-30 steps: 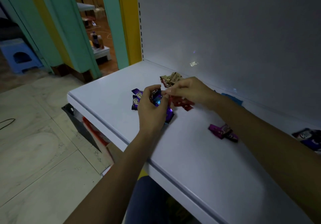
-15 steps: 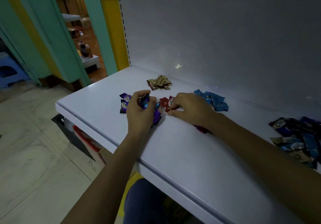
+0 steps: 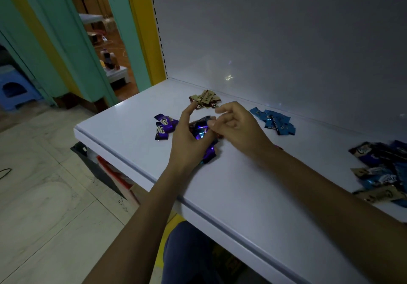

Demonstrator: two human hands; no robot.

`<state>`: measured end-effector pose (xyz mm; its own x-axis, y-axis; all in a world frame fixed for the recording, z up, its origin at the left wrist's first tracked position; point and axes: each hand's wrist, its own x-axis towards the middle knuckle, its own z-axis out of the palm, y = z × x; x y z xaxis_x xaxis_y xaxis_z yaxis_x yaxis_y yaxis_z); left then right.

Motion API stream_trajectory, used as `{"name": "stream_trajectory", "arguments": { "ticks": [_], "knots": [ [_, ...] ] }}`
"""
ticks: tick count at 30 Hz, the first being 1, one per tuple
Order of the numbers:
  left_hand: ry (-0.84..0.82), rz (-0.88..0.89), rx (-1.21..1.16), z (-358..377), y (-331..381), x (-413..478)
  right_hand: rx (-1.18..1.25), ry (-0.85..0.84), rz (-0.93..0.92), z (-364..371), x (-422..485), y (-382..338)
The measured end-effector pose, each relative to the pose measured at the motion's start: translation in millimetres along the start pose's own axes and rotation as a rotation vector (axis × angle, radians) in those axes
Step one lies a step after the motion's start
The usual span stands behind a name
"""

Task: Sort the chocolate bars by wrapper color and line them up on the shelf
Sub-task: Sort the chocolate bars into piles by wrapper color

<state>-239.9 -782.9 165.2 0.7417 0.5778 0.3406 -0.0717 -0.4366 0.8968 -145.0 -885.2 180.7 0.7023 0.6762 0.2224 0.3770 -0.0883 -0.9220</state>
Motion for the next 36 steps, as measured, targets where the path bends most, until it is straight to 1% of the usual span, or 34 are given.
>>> {"name": "stream_trajectory", "arguments": {
  "ticks": [3,4,6,9,13,19,22,25,28,30,32,33,36],
  "knots": [
    [-0.113,0.005,0.062,3.4,4.1,-1.1,-0.193,-0.021,-0.150,-4.9,-0.4,2.9],
    [-0.127,0.017,0.061,4.0,4.2,-0.9,-0.225,-0.017,-0.193,-5.2,0.0,3.4],
    [-0.112,0.034,0.045,3.9,3.0,-0.2,-0.210,-0.005,-0.204,-5.7,1.3,3.8],
    [-0.056,0.029,0.005,2.4,1.9,0.0,-0.059,-0.001,-0.123,-6.4,-0.3,-2.8],
    [-0.051,0.003,-0.056,2.5,4.7,-1.4,0.159,0.047,0.042,-12.7,-0.9,-9.1],
    [-0.079,-0.028,-0.093,0.7,0.3,1.5,0.229,0.071,0.211,-20.5,0.0,-4.2],
    [-0.088,-0.046,-0.119,1.2,2.0,0.0,0.240,0.155,0.236,-29.2,3.0,0.0],
    [-0.091,-0.068,-0.135,2.3,0.6,-0.6,0.090,0.317,0.149,-45.0,5.8,10.1],
    [-0.079,-0.060,-0.118,4.1,0.6,0.4,-0.229,0.476,0.014,-71.8,6.0,28.9],
    [-0.092,-0.046,-0.094,4.5,1.9,0.0,-0.396,0.536,-0.074,-88.3,3.1,41.3],
    [-0.115,-0.026,-0.106,4.3,3.1,-0.8,-0.551,0.531,-0.143,-97.8,-0.3,52.5],
    [-0.121,-0.015,-0.111,3.9,3.0,-1.0,-0.640,0.490,-0.153,-99.9,-1.7,57.6],
    [-0.117,0.013,-0.116,2.7,3.4,-1.4,-0.827,0.337,-0.081,-98.1,-3.0,59.4]
  ]
}}
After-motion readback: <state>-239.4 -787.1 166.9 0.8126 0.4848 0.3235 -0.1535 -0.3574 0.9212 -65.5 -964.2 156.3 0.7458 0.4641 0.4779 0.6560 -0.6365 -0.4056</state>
